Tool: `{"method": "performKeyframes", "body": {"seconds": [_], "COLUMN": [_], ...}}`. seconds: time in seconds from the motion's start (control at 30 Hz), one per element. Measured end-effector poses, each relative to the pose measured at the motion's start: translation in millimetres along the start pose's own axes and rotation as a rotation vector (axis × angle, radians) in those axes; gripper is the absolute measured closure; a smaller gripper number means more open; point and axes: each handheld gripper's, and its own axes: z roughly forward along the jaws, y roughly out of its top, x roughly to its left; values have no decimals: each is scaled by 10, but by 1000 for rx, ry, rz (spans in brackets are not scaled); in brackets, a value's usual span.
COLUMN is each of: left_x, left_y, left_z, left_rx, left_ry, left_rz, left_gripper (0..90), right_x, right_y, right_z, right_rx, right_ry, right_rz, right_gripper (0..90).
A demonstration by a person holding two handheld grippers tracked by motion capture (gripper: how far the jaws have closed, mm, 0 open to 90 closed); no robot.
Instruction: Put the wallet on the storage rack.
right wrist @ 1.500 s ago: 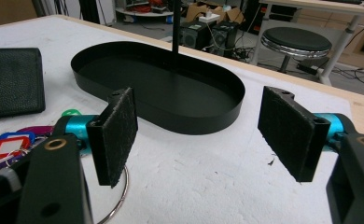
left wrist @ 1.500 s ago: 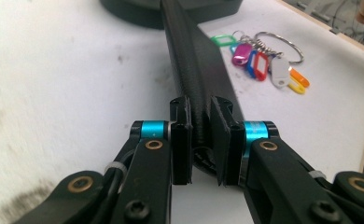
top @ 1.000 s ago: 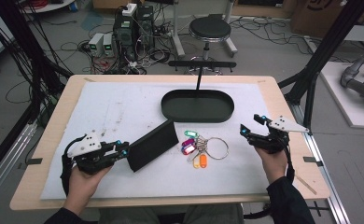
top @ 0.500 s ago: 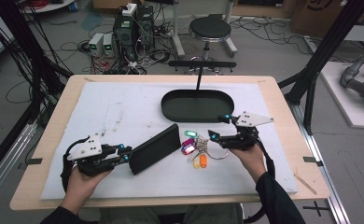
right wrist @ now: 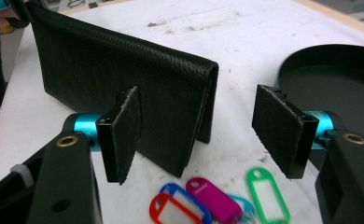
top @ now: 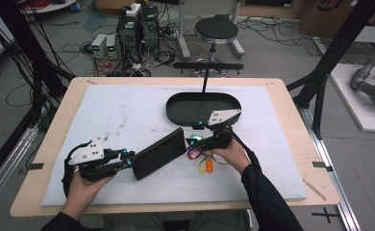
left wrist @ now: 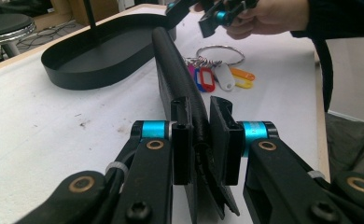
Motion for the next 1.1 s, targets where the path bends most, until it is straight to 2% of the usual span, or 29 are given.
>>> {"method": "performKeyframes", "body": {"seconds": [0.1,0.23,0.37,0.4,0.47,0.5,0.53,0.57,0.7,0.8,0.87,0.93,0.97,1.07,1.1], "left_x": [5,11,18,27,29,36,36,43,64,88,111,132,150,153,160], "left_y": [-6,-11,-23,-23,-22,-22,-22,-21,12,40,33,7,-5,-9,-37], "left_z": [-1,-2,0,-1,-2,-7,-7,-5,12,39,75,113,128,139,159], "left_rx": [1,1,-1,-1,0,4,4,0,-8,-17,-6,2,-12,-18,-36], "left_ry": [0,0,0,2,6,13,13,16,23,29,33,33,28,30,16], "left_rz": [1,3,2,0,-1,-2,-2,-5,-4,-6,-11,-17,-31,-39,-68], "left_gripper": [791,790,790,789,789,789,789,789,787,783,783,778,777,765,722], "right_x": [-52,-64,-111,-108,-93,-67,-67,-75,-59,-15,-3,43,47,74,103], "right_y": [69,88,36,23,27,41,41,46,66,90,85,26,-3,-53,-85], "right_z": [151,223,323,359,366,353,353,311,232,61,27,-25,-36,-63,-90], "right_rx": [41,28,52,62,64,72,72,82,81,47,43,56,51,46,48], "right_ry": [45,59,77,110,98,67,67,64,45,11,7,-18,-27,-25,-24], "right_rz": [14,0,16,-3,-20,-46,-46,-51,-65,-76,-83,-98,-115,-111,-123], "right_gripper": [320,342,392,519,528,602,602,651,691,729,736,755,758,762,766]}}
